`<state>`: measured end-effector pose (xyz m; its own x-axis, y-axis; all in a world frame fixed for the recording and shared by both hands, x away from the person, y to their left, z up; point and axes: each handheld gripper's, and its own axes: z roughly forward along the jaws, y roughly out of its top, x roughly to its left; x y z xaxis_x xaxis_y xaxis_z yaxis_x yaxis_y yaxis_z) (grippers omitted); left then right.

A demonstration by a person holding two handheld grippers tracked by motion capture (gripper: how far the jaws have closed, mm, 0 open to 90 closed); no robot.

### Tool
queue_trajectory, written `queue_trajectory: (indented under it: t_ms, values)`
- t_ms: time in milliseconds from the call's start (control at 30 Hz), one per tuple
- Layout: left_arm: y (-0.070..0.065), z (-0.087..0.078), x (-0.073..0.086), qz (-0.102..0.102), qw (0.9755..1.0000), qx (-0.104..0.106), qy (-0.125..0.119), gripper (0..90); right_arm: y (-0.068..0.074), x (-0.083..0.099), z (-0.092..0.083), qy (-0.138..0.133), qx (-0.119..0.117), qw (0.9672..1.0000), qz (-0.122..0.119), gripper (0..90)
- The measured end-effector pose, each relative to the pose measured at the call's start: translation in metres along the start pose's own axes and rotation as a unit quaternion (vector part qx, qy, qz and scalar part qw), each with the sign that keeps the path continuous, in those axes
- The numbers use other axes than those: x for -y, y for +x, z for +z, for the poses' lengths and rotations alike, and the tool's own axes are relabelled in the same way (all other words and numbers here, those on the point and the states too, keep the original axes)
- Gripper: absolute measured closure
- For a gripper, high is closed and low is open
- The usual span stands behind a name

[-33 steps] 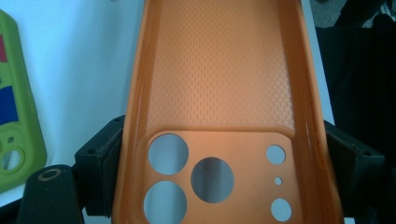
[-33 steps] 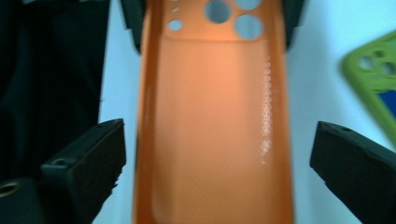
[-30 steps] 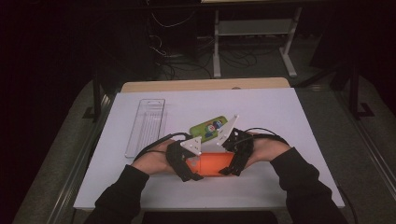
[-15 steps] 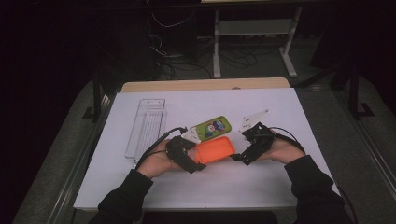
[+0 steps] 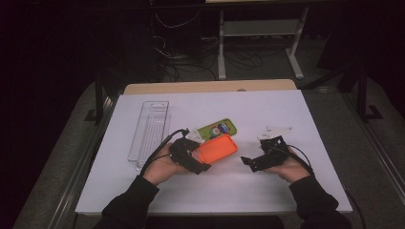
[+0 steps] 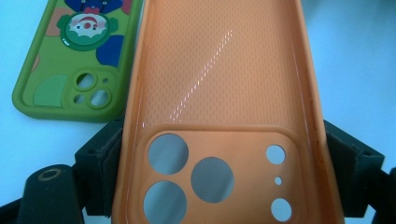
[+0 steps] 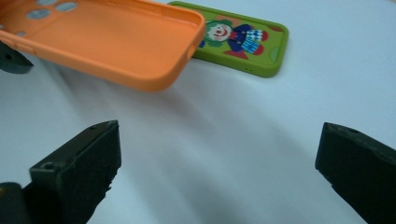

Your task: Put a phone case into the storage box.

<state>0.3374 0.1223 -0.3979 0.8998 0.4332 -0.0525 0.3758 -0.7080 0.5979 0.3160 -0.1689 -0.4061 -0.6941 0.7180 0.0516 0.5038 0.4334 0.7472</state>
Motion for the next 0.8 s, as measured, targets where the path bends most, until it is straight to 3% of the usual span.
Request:
queue_trajectory:
  t_ms: [33,67,100,167,200,233,433,567,800]
  values:
    - [0.001,0.0,0.0,0.0,1.0,-0.001,0.0,15.9,0.002,0.002,-0.001,-0.001,0.008,1.0,0.001,0.0]
    - [-0.001,0.001,0.0,-0.015,0.9998,-0.004,-0.011,15.9,0.003,0.004,-0.001,-0.005,0.014,0.9999,0.001,0.0]
    - [0.001,-0.001,0.001,-0.009,0.9999,-0.006,-0.001,15.9,0.005,0.006,-0.001,-0.007,0.018,0.9998,0.004,0.0]
    - [0.001,0.0,0.001,-0.021,0.9997,-0.008,-0.007,15.9,0.009,0.011,-0.001,-0.012,0.025,0.9996,0.01,0.0]
    - [0.003,-0.002,0.001,-0.013,0.9999,-0.006,0.002,15.9,0.011,0.014,0.0,-0.013,0.024,0.9995,0.014,0.0]
    - [0.003,-0.001,0.002,-0.02,0.9998,-0.005,-0.003,15.9,0.013,0.016,0.002,-0.013,0.026,0.9995,0.011,0.0]
    - [0.005,-0.003,0.001,-0.018,0.9998,-0.008,-0.001,15.8,0.014,0.015,0.012,-0.02,0.013,0.9997,0.007,0.0]
    - [0.004,-0.003,0.002,-0.022,0.9997,-0.008,-0.003,15.8,0.013,0.014,0.013,-0.032,0.015,0.9992,0.019,0.0]
    - [0.002,-0.003,0.001,-0.018,0.9998,-0.009,-0.004,15.8,0.017,0.012,0.013,-0.043,0.028,0.9987,0.003,0.0]
